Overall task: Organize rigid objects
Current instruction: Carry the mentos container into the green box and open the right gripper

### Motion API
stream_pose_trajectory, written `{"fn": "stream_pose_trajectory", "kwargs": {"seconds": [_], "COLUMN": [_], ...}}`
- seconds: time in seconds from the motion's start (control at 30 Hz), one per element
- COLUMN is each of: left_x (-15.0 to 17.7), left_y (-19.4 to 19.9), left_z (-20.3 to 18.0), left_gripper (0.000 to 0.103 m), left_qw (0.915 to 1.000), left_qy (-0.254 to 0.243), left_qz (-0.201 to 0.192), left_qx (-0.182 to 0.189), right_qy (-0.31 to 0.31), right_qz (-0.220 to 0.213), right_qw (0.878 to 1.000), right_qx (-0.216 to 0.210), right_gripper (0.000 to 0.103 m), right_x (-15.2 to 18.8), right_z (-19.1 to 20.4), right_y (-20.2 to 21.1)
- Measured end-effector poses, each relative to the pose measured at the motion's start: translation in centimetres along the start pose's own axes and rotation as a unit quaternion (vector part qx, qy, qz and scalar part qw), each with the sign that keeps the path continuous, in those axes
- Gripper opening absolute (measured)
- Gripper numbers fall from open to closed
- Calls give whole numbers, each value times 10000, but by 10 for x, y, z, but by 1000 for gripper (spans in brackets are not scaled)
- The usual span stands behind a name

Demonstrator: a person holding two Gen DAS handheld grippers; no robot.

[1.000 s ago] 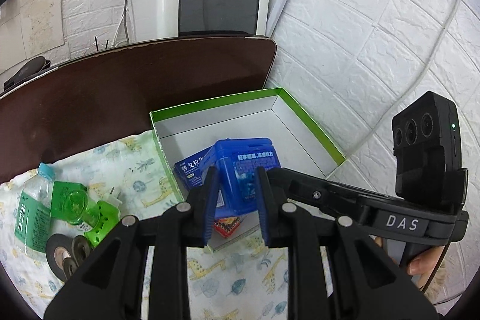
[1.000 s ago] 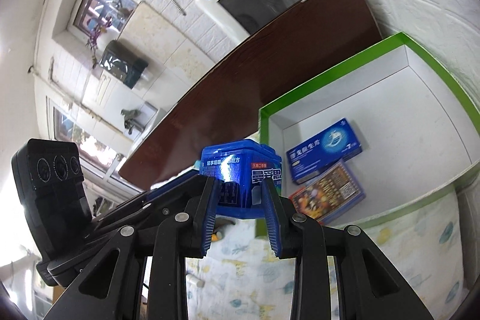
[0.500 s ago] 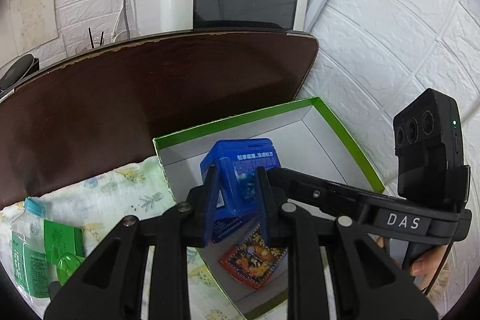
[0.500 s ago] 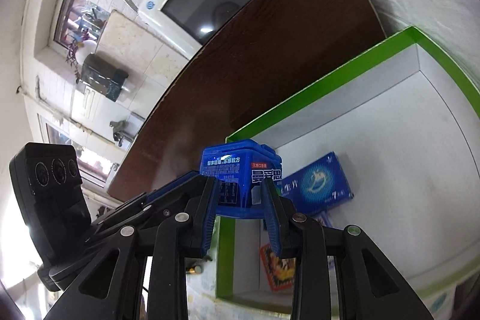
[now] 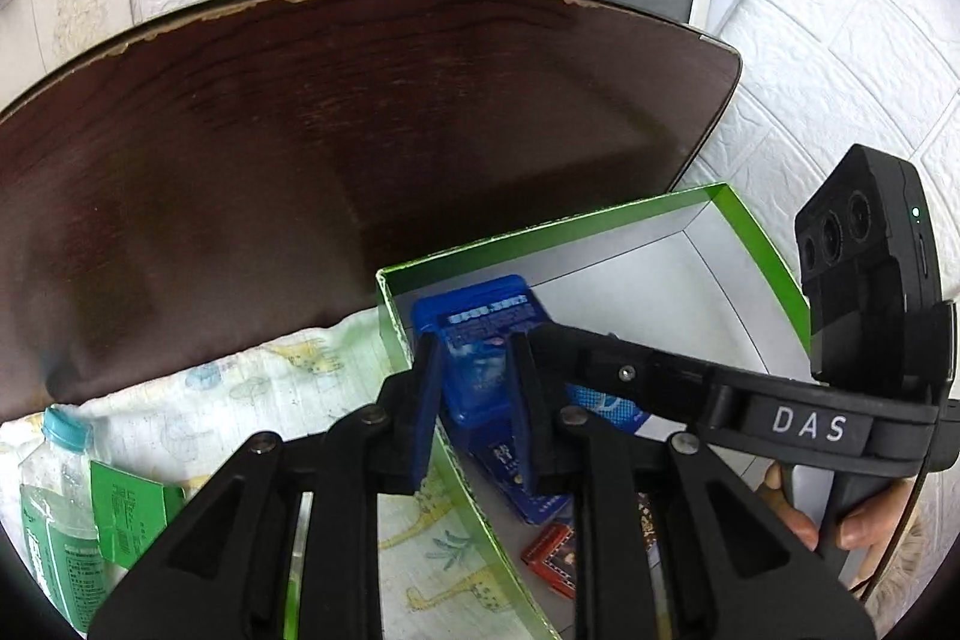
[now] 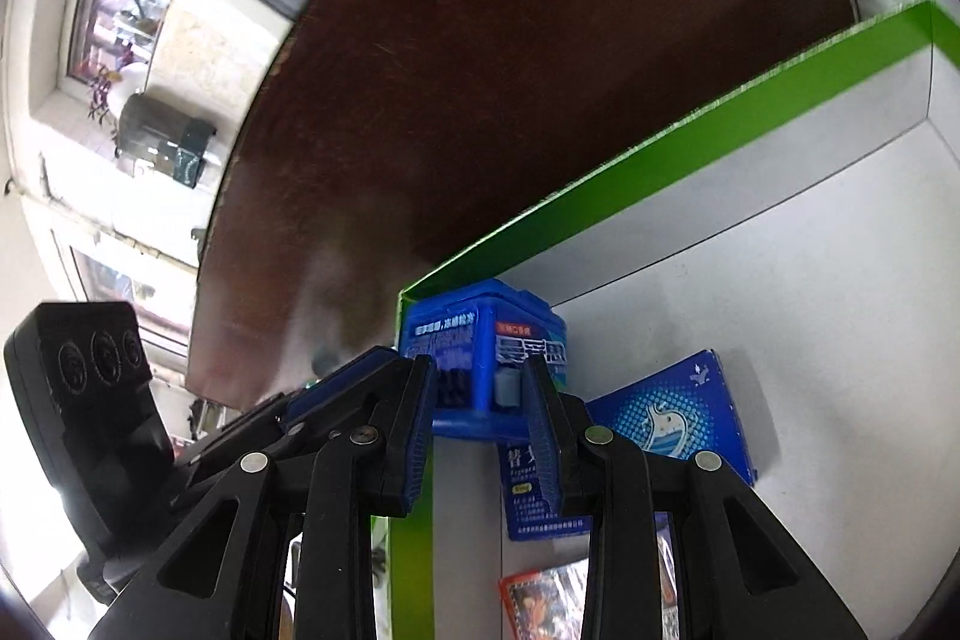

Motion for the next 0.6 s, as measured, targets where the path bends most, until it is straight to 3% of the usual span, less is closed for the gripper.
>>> {"fn": "stream_pose_trajectory", "kwargs": {"seconds": [0.23, 0.53, 0.6], "left_x": [9, 30, 35], "left_y": [8, 60, 74], "left_z": [-3, 12, 17], "left_gripper": [30, 40, 47], "left_qw": [10000, 9991, 9982], "left_qy": [-48, 53, 121], "left_qz": [22, -353, -496], "left_qx": [31, -212, -312], "right_qy": [-10, 136, 296], "right_qz": [-108, -475, -530], "right_qw": [9997, 9984, 9976], "right_qx": [215, 276, 328], "right_gripper": [33, 33, 33], "right_x": [2, 27, 33], "right_z": [0, 19, 33], "right_y": [1, 37, 44]}}
Point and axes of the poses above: each gripper's, at about its wrist camera, not at the fingertips, and y roughly against the way its jaws point, z to its left, x to its underside, the point moved 9 cm from there along -y, roughly the way its jaws point, and after that the axes turned 14 degrees about z, right-handed, at the moved point
